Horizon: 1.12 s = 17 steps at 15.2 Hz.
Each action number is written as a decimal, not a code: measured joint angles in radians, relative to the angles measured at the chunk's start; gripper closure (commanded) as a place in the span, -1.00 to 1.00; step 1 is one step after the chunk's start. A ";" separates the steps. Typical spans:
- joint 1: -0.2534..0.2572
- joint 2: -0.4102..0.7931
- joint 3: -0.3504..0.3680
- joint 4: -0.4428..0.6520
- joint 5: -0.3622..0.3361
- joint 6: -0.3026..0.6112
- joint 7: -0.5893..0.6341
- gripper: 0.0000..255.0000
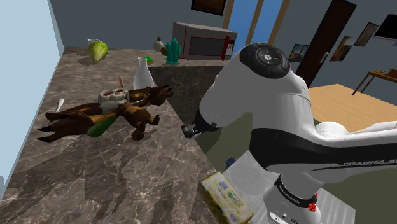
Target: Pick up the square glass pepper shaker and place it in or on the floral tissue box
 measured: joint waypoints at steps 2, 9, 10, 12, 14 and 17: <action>0.075 -0.065 -0.004 -0.034 0.033 -0.049 0.020 1.00; 0.309 -0.250 0.019 -0.102 0.130 -0.239 0.115 1.00; 0.350 -0.285 0.016 -0.112 0.142 -0.275 0.128 1.00; 0.411 -0.326 0.032 -0.119 0.167 -0.332 0.163 1.00; 0.470 -0.359 0.058 -0.110 0.195 -0.395 0.207 1.00; 0.524 -0.385 0.088 -0.115 0.226 -0.437 0.249 1.00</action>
